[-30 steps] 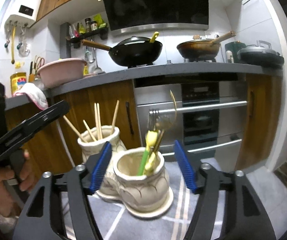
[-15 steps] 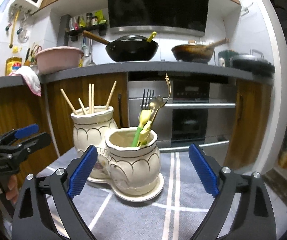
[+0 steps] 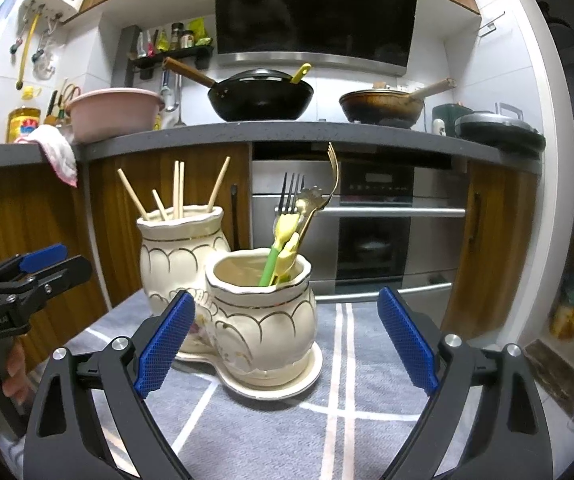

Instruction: Organize utensils

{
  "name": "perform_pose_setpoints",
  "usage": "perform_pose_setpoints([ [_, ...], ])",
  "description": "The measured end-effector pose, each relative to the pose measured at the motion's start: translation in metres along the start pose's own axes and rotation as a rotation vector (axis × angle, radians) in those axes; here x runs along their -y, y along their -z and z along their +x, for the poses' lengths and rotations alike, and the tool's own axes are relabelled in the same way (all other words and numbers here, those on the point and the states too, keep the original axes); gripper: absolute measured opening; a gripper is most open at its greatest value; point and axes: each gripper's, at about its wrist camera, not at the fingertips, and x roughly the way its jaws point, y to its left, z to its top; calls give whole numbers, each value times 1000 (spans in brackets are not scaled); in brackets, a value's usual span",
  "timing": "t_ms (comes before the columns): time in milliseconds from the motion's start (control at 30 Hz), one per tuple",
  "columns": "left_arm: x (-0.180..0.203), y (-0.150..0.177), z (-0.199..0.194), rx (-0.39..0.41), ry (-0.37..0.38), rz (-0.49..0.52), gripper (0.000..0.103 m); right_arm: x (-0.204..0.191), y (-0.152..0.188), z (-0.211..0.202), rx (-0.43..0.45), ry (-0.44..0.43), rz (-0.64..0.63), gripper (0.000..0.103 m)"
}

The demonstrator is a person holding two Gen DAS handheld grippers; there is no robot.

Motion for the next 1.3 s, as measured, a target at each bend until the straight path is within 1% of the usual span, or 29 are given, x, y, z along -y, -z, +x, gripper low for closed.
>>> perform_pose_setpoints([
  [1300, 4, 1, -6, 16, -29, 20, 97, 2, -1, -3, 10, 13, 0, 92],
])
